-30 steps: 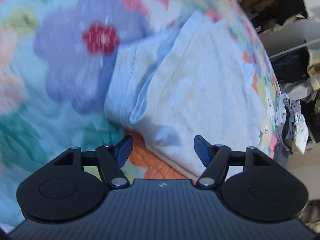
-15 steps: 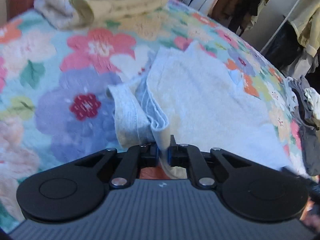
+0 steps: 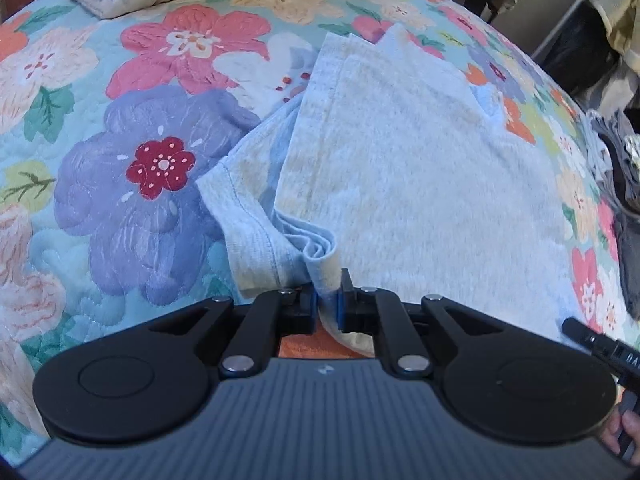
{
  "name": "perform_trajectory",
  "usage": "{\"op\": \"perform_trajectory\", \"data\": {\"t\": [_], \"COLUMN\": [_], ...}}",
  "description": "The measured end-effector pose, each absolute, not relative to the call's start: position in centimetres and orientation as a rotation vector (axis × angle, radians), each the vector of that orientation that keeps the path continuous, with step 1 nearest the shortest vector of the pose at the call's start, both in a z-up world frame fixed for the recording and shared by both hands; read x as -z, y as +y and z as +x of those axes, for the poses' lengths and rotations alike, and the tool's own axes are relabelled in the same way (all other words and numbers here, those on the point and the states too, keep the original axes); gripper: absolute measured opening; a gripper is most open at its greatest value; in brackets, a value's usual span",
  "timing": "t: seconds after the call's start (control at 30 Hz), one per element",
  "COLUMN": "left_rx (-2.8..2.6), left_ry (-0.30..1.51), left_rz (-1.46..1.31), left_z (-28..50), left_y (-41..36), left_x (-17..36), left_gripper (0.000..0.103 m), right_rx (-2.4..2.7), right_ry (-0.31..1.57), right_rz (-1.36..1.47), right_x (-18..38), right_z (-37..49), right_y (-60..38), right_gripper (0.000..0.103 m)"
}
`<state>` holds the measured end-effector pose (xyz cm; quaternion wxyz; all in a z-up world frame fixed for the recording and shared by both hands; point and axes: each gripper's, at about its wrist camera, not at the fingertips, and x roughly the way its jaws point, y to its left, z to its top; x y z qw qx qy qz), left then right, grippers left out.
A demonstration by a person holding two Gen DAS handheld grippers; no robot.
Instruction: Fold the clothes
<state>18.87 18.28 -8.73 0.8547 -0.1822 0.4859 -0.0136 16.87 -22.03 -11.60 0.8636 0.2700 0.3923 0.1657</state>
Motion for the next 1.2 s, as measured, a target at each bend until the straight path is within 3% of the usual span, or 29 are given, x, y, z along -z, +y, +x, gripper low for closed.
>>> {"op": "perform_trajectory", "data": {"t": [0.27, 0.43, 0.67, 0.7, 0.8, 1.2], "left_rx": [0.022, 0.032, 0.029, 0.027, 0.020, 0.061], "left_ry": [1.036, 1.043, 1.054, 1.058, 1.065, 0.884], "left_rz": [-0.328, -0.322, -0.351, -0.355, -0.373, -0.365], "left_z": [19.2, 19.2, 19.4, 19.5, 19.6, 16.6], "left_y": [17.6, 17.6, 17.8, 17.9, 18.1, 18.4], "left_x": [8.8, 9.0, 9.4, 9.5, 9.8, 6.6], "left_gripper": [0.009, 0.009, 0.009, 0.009, 0.011, 0.006], "right_rx": [-0.324, -0.343, -0.363, -0.367, -0.382, -0.437], "right_ry": [0.855, 0.890, 0.891, 0.886, 0.870, 0.836], "right_rz": [0.570, 0.596, 0.568, 0.569, 0.574, 0.667], "right_x": [12.3, 12.9, 12.5, 12.2, 11.2, 7.7], "right_z": [17.3, 17.2, 16.9, 16.9, 16.7, 15.6], "right_y": [-21.8, -21.4, -20.8, -20.9, -21.1, -21.8], "right_gripper": [0.023, 0.049, 0.049, 0.046, 0.016, 0.009]}}
